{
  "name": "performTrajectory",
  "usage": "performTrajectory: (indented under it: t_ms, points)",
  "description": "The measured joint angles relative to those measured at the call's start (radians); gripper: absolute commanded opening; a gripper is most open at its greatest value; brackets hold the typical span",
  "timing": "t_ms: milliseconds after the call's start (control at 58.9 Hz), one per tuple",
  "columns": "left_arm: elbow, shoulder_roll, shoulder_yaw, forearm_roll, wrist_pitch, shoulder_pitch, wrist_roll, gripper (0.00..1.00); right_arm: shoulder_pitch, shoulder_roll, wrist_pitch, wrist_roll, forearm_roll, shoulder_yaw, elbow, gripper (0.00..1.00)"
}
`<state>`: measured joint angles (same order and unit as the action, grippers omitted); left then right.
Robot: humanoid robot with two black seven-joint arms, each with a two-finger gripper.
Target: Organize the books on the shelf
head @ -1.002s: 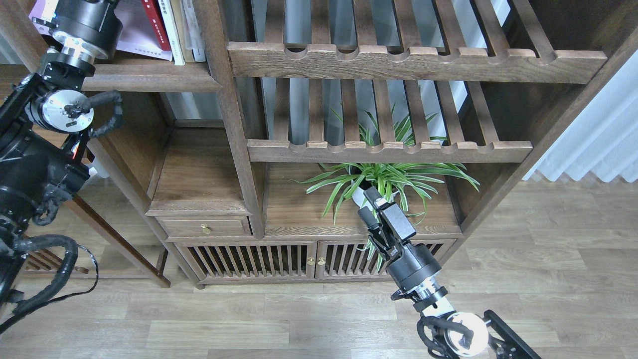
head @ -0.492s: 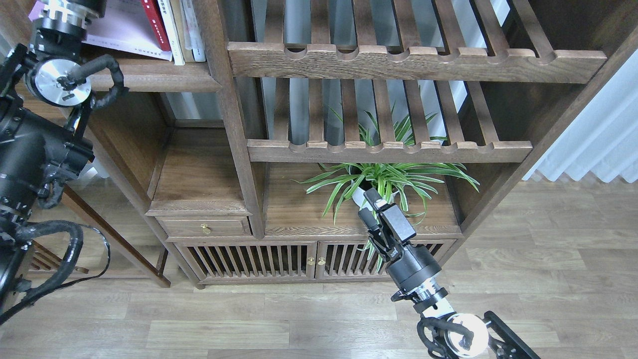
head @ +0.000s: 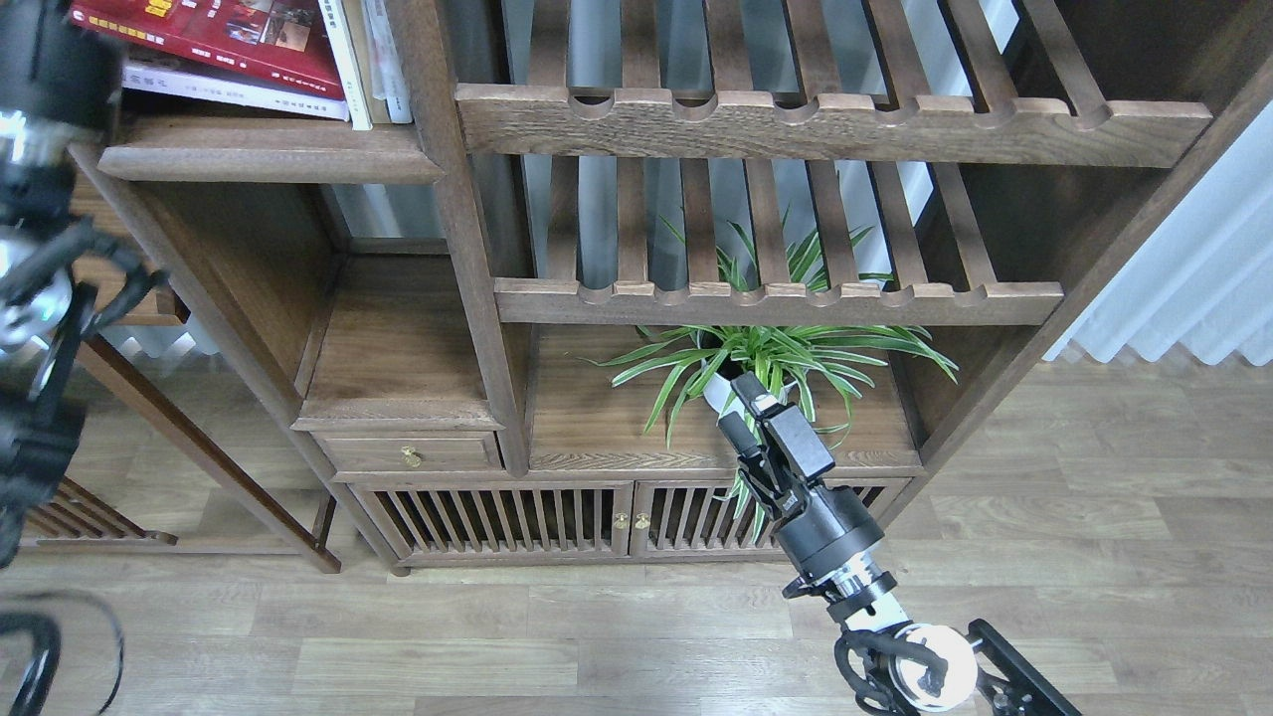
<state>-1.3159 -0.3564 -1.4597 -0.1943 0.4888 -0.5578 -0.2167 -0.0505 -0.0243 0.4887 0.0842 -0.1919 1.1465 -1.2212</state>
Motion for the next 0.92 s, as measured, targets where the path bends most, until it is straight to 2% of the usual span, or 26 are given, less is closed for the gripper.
performTrajectory:
  t_ms: [238,272,441,730,917]
  points:
    - [-0.011,-0.017,-0.003,0.070,0.000,0.180,0.001,0.57,0.009,0.005,0.000,0.000,0.000,-0.002,0.000,0.98]
    - [-0.011,-0.015,0.030,0.085,0.000,0.242,0.001,0.57,0.011,0.006,0.000,0.000,0.000,-0.003,0.000,0.98]
    - [-0.008,-0.011,0.148,0.092,-0.001,0.340,0.000,0.57,0.014,0.006,0.000,-0.001,0.000,-0.004,0.000,0.98]
    - [0.018,0.056,0.359,0.120,0.000,0.376,-0.001,0.60,0.014,0.006,0.000,0.001,0.004,-0.021,0.000,0.98]
    - [0.036,0.124,0.433,0.121,0.000,0.372,0.000,0.62,0.014,0.005,0.000,0.002,0.006,-0.045,0.000,0.98]
